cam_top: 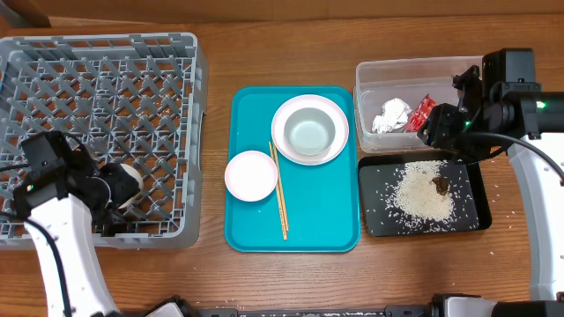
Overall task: Sort waste into correct bins and load items into the dishwasher
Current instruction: 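Place the paper cup into the dish rack with the left gripper, then grasp the pink-rimmed bowl on the teal tray with the left gripper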
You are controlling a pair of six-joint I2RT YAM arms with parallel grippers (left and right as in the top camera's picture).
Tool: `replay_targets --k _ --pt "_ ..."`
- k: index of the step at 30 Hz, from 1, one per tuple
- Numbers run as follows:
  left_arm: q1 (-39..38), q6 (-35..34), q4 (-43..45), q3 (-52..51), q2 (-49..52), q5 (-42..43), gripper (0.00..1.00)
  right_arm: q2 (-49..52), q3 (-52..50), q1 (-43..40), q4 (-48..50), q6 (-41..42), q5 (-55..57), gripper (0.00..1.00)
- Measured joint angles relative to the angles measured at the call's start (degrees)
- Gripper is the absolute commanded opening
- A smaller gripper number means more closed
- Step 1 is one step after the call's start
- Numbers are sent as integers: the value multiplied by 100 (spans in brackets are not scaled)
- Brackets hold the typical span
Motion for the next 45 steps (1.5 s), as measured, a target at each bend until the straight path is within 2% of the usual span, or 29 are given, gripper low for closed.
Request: replay_targets --k 1,2,3,4,5,12,14,15,19,22,27,32,38,42,45 --pt "0 0 2 0 79 35 16 0 0 0 -4 0 0 49" --pt "0 0 2 0 146 61 27 0 0 0 -7 0 0 49" --pt "0 0 2 0 243 94 43 0 0 0 -13 0 0 49" --pt "0 0 4 0 306 107 67 0 0 0 -20 0 2 48" --pt "0 -2 7 0 387 118 98 0 0 0 -20 0 0 48" --pt "0 -63 -28 39 586 348 100 0 0 0 -85 0 2 49" --pt "-2 -63 -46 153 577 538 100 0 0 0 -85 2 2 53" --pt "-7 -63 -59 232 549 638 100 0 0 0 -90 -9 2 56" --pt "-177 -63 -52 549 223 885 100 0 0 0 -166 -17 11 79" --pt "-697 -55 94 688 -216 977 100 0 0 0 -212 -28 31 86" --pt "-2052 17 328 758 -557 1016 100 0 0 0 -243 -46 35 90" --pt "-3556 70 584 758 -282 929 100 0 0 0 -243 -39 35 95" --pt "-4795 90 822 758 568 579 100 0 0 0 -243 -42 37 96" --pt "-5276 90 831 758 1320 278 91 0 0 0 -240 -42 37 97" --pt "-5464 90 844 758 1851 144 79 0 0 -2 -240 -46 37 97"
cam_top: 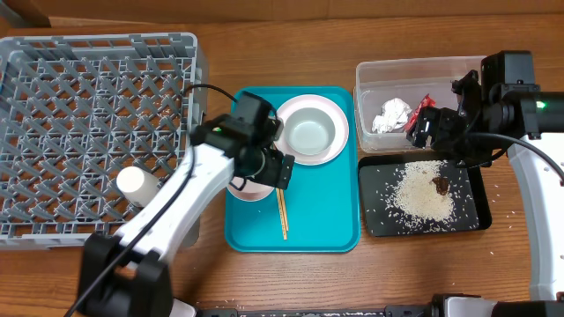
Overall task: Sort waste into correct bins and load items into the dishwasher
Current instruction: 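Grasp the pink-rimmed bowl on the teal tray with the left gripper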
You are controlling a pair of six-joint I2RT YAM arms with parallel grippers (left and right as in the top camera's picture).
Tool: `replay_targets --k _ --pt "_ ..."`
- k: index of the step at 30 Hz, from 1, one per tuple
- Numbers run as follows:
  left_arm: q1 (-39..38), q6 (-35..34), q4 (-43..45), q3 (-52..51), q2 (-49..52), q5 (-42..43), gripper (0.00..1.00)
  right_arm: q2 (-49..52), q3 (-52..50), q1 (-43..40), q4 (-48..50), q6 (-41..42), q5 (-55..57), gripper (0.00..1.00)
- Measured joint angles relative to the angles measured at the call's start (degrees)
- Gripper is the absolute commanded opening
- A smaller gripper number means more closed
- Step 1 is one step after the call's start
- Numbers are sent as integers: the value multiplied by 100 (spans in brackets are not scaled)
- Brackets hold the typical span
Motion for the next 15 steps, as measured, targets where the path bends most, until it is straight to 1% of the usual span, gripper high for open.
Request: replay_targets --k 1,3,4,5,6,9,11,12,15 --pt "-52 4 -2 0 190 -35 72 0 0 2 4 4 2 97" --pt "-127 31 -2 0 509 -72 62 0 0 2 0 2 0 97" --pt "-146 9 -2 0 614 -94 59 0 0 2 0 7 0 97" --pt "-177 9 -2 0 719 -111 54 0 0 2 -2 2 2 97" --pt "-181 9 -2 0 802 -114 46 0 0 2 0 4 0 97" --pt "-197 24 -7 0 894 -140 18 0 0 2 -2 2 0 97" --pt "-197 4 -24 2 894 -155 6 0 0 2 -2 4 2 97" --pt "-197 9 -63 15 894 -149 4 0 0 2 -7 4 0 97" --pt "-229 63 -254 199 894 -164 4 0 0 2 -37 2 2 97"
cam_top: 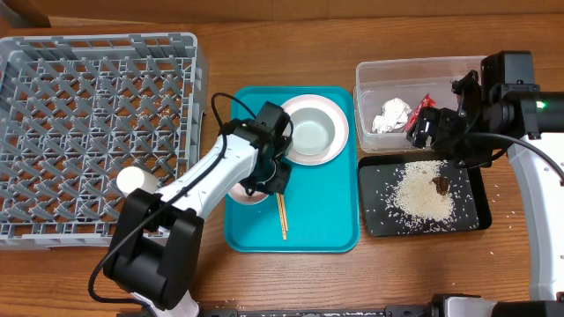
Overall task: Sort waste into correct bins and load items into the dishwasher
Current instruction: 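Grasp the pink-rimmed bowl on the teal tray with the left gripper, then place the pink bowl into the dish rack with the left gripper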
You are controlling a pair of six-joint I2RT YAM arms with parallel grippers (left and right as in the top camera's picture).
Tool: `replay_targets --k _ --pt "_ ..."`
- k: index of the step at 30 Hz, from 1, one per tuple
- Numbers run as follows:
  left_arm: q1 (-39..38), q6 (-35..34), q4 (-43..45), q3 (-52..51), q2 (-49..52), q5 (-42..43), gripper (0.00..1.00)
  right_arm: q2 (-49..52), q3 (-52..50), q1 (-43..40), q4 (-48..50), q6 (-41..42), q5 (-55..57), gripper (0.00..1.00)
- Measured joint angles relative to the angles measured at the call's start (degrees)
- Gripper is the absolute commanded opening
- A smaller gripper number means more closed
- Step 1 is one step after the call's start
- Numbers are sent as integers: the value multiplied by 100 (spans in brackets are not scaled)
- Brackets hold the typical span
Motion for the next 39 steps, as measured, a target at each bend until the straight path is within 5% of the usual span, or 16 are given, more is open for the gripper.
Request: replay_targets --k 11,18,31,39 --pt "105 0 -1193 1484 -367 -304 4 0 0 0 2 2 0 97" --pt "1163 175 -1246 2116 -1187 -212 4 0 0 0 2 2 -2 97" --pt "4461 2391 -1541 2133 -852 3373 4 0 0 0 -2 2 -2 97" --pt "5340 3292 -1943 2133 55 4843 4 0 0 0 0 0 0 97"
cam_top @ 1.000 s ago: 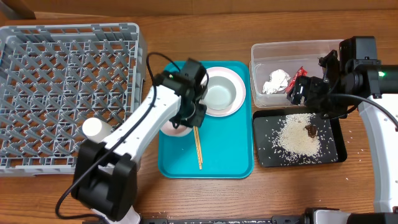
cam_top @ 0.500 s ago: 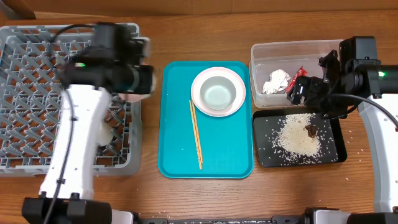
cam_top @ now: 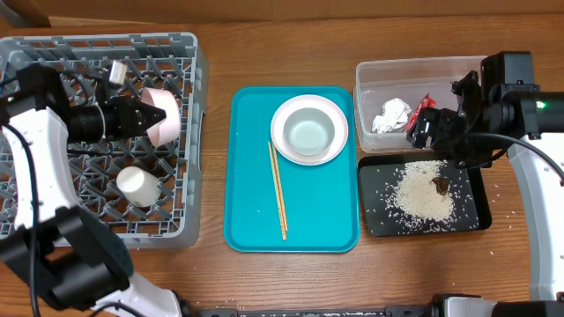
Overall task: Sort waste into correct bins and load items into the dishwasher
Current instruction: 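Place the pink bowl into the dish rack with the left gripper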
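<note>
My left gripper (cam_top: 144, 116) is shut on a small pinkish-white bowl (cam_top: 161, 114), held on its side over the grey dish rack (cam_top: 189, 132) near its right edge. A white cup (cam_top: 137, 185) lies in the rack's front part. On the teal tray (cam_top: 326, 220) stand a white plate (cam_top: 284, 113) with a pale bowl (cam_top: 308, 132) on it. A pair of chopsticks (cam_top: 278, 189) lies beside them. My right gripper (cam_top: 423, 129) hangs at the front edge of the clear bin (cam_top: 366, 75), by a red wrapper (cam_top: 424, 107). How its jaws stand is hidden.
Crumpled foil (cam_top: 392, 114) lies in the clear bin. A black tray (cam_top: 374, 220) in front of it holds spilled rice (cam_top: 421, 192) and a brown scrap (cam_top: 439, 184). Loose rice grains lie on the wooden table to the right.
My left gripper was down at the small bowl on the teal tray. Now it holds that bowl over the dish rack, and the tray's left spot is bare. The right arm has not moved.
First my left gripper was at the white cup in the rack's front, and the small bowl sat on the tray. Then the cup lay free in the rack with the gripper over the small bowl, then down on it. Now the bowl hangs over the rack.
</note>
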You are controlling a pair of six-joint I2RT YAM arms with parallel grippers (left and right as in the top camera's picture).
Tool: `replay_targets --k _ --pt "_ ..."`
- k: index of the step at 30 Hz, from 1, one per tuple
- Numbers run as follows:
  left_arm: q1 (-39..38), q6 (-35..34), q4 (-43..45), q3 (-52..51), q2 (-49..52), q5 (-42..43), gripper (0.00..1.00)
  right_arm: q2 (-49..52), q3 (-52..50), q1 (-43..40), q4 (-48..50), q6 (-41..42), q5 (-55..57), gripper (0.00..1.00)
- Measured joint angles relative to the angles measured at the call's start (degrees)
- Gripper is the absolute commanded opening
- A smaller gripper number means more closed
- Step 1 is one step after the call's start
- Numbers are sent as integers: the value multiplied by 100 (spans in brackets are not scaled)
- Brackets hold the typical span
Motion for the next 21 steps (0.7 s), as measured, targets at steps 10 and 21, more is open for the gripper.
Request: replay_targets --k 10,21 --pt "708 378 -181 0 695 579 4 0 0 0 -46 2 -2 97" --pt "1681 267 -772 0 789 -133 100 0 0 0 -44 2 -2 97"
